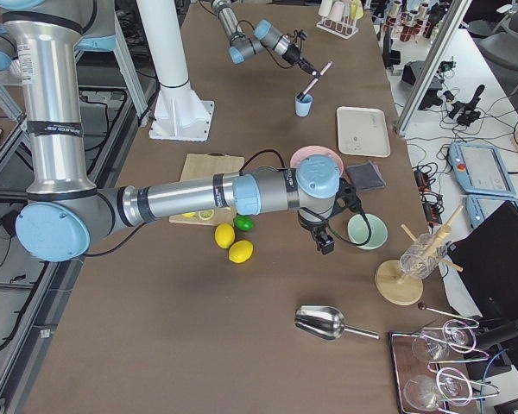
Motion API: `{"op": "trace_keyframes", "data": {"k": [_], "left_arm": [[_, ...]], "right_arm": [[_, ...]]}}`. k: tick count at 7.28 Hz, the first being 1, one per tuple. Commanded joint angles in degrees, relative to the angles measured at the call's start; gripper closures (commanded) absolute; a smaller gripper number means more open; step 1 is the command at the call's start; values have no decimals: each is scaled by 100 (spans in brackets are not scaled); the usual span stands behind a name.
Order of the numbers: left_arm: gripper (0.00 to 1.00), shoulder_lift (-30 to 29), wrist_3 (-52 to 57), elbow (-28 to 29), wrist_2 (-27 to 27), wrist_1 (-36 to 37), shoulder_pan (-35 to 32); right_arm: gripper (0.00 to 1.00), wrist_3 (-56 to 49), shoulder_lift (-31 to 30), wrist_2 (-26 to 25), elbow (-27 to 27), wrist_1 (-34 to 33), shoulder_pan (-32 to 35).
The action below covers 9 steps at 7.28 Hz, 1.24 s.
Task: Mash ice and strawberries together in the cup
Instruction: 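Lower the muddler with the left gripper into the light-blue cup, then press the muddler down into the cup contents with the left gripper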
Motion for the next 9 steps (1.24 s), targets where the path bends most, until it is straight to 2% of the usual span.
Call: {"op": "trace_keyframes", "data": {"k": [1, 5, 7, 9], "left_arm": [[100, -61, 27, -291, -456, 14, -463], [100, -148, -26, 175, -459, -73, -247], [100, -140, -35, 490, -258, -100, -36], [100, -105, -35, 535, -248, -100, 18]], "right_arm": [[1, -2, -2, 25, -38, 0, -1], [1, -2, -11, 25, -30, 0, -1], [1, -2, -11, 25, -30, 0, -1], [1, 7, -11, 25, -12, 0, -1]]}}
